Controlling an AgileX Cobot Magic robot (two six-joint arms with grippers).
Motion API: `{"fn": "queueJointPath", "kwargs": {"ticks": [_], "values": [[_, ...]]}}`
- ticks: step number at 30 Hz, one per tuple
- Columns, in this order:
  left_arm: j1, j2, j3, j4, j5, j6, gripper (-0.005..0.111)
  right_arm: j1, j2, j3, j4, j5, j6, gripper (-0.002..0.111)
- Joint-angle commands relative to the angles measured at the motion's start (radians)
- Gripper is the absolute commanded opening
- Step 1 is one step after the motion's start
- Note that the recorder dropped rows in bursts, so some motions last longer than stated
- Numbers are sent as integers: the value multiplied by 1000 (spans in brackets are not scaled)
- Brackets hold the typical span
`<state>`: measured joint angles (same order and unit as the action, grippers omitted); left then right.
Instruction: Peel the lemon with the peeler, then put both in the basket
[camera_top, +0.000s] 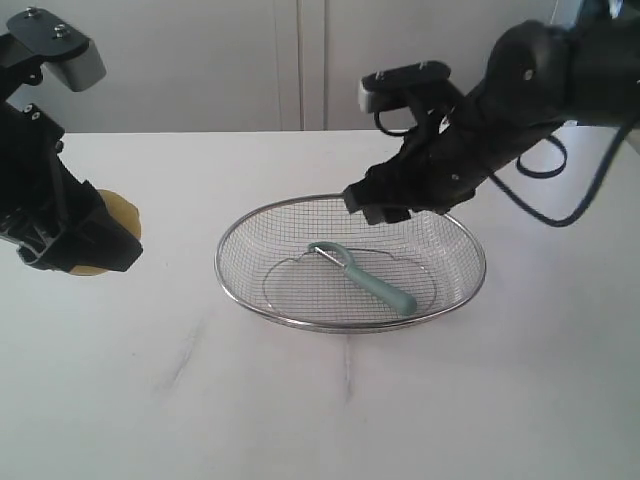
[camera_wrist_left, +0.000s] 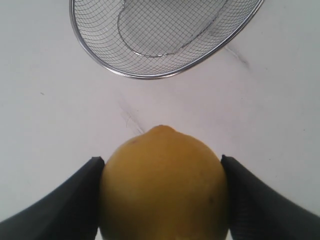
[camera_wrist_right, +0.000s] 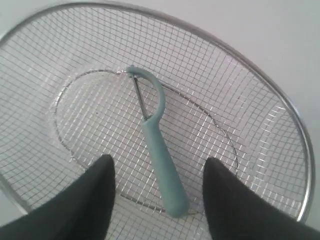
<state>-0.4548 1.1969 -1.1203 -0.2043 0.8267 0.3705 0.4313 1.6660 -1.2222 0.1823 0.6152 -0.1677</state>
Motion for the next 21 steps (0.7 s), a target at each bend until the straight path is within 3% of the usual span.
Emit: {"fn": "queueJointPath", "kwargs": {"ticks": [1, 3, 8, 21], "values": [[-7, -9, -8, -18, 9, -7, 0, -2, -161, 16, -52, 96, -13, 13], [-7, -9, -8, -18, 9, -7, 0, -4, -233, 40, -120, 151, 16, 0], [-7, -9, -8, -18, 11, -7, 0, -4, -383, 101, -240, 280, 102, 0], [-7, -9, -8, -18, -13, -1, 0, -4, -592, 153, -239, 468, 121, 0]]}}
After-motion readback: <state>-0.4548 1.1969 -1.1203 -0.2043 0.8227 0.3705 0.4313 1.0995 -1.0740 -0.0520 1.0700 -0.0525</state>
